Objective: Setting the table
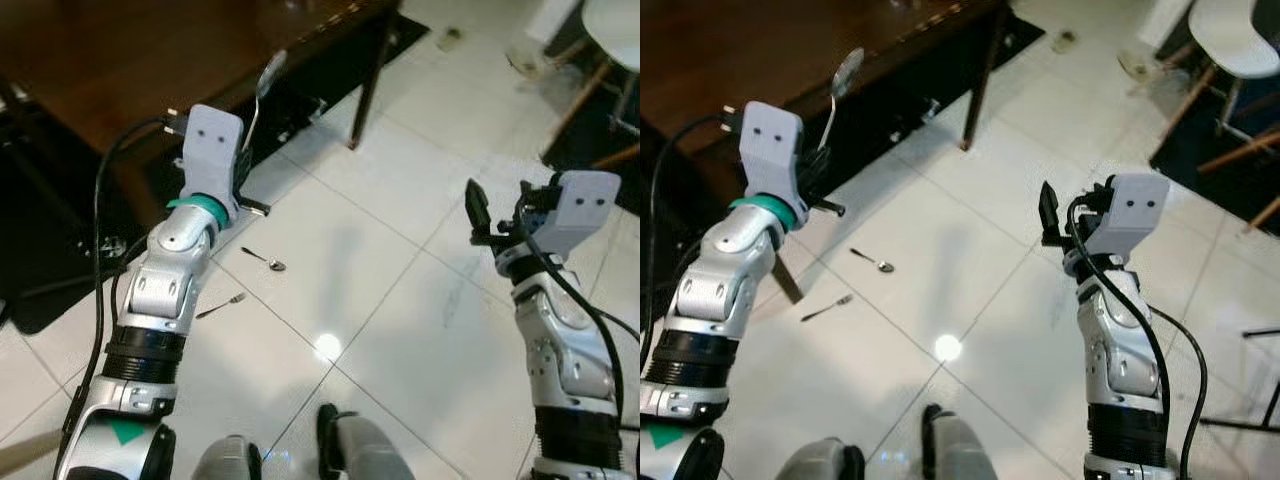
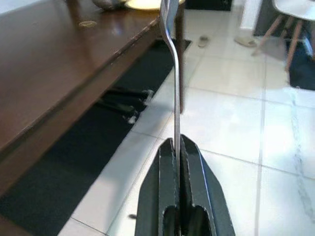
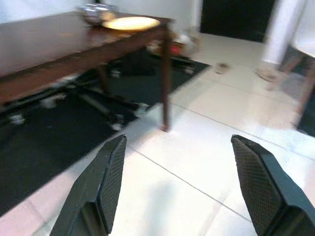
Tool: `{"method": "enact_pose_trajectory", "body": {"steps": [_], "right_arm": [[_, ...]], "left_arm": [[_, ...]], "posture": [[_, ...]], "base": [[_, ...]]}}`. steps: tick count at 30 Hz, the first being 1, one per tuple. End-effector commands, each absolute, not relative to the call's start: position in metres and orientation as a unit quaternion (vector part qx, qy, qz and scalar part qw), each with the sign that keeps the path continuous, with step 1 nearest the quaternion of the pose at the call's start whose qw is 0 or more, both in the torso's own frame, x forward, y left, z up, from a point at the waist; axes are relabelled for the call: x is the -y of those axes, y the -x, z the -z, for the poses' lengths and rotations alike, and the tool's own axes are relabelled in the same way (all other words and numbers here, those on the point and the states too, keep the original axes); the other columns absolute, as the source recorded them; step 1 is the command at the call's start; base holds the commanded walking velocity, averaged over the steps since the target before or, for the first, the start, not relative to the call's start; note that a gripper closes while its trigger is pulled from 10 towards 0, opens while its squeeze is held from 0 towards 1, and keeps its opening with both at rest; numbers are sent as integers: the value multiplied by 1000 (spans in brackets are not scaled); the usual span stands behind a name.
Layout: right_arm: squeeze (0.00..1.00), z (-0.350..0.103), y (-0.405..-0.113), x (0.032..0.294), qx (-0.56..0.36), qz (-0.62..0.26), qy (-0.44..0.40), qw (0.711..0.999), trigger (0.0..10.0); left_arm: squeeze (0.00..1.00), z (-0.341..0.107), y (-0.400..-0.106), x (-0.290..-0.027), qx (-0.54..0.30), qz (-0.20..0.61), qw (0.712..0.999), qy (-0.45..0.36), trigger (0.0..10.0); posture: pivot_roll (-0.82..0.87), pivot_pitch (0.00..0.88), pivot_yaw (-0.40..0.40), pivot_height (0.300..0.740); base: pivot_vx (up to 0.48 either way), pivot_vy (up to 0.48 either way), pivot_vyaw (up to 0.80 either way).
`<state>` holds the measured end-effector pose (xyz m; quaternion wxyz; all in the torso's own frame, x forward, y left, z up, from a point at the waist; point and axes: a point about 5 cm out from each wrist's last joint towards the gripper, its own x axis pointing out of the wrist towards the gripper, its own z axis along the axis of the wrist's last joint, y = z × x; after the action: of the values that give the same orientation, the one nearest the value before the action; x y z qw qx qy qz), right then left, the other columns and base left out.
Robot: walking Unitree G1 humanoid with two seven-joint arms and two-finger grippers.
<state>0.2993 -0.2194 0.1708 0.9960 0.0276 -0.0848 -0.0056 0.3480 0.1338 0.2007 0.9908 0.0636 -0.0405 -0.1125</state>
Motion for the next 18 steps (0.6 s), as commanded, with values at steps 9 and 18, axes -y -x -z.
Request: {"method": "enact_pose_trajectory", "body": {"steps": [9,18], "right_arm": [[0,-171,-299,223,85,12,-27,996,10000],[0,-171,-299,222,85,11,-27,996,10000]], "left_arm": [[0,-204,-344,-125,53,143,987,-43,10000],[0,-206,-343,-123,59,150,987,-30,10000]], "posture": [[115,107,10,740],[114,109,10,740]], "base": [[0,0,-800],[0,0,-800]]}}
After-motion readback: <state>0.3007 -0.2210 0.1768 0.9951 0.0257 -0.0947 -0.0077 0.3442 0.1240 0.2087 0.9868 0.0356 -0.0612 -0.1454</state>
